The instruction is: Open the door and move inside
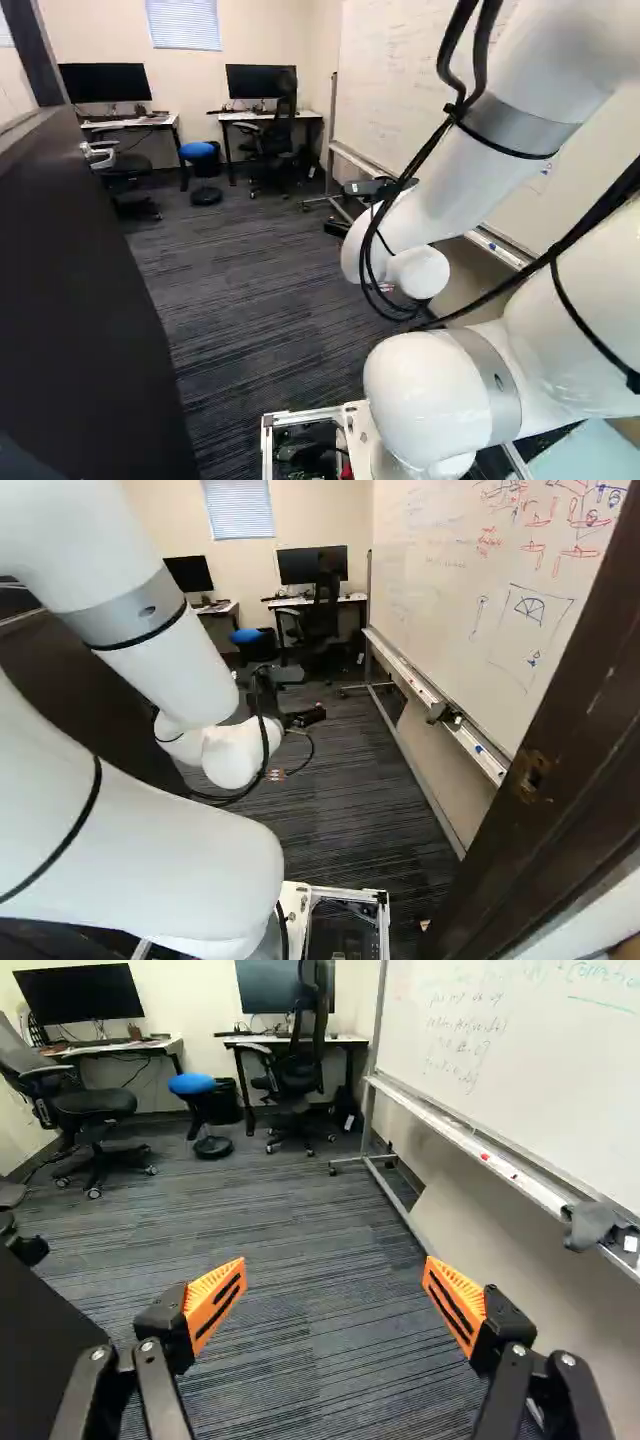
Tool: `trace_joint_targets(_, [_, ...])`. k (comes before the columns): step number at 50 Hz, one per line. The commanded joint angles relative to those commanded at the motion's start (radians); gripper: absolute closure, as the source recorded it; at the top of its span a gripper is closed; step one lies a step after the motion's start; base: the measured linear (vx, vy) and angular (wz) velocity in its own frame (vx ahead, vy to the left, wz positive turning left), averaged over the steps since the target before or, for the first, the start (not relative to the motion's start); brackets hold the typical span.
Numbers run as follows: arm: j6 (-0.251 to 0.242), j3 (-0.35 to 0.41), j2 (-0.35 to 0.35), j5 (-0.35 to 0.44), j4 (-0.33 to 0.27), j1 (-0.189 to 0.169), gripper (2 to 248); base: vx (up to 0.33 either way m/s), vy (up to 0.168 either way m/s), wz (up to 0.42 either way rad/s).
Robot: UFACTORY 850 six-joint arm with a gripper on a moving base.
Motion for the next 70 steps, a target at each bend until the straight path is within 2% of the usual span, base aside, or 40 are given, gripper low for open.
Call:
trace_joint_targets(46, [0.000,0.000,0.000,0.000,0.000,0.000,3,0.205,0.072,0.160])
trace_joint_targets(70, [0.000,0.000,0.000,0.000,0.000,0.000,3,0.198,0.042,0.013])
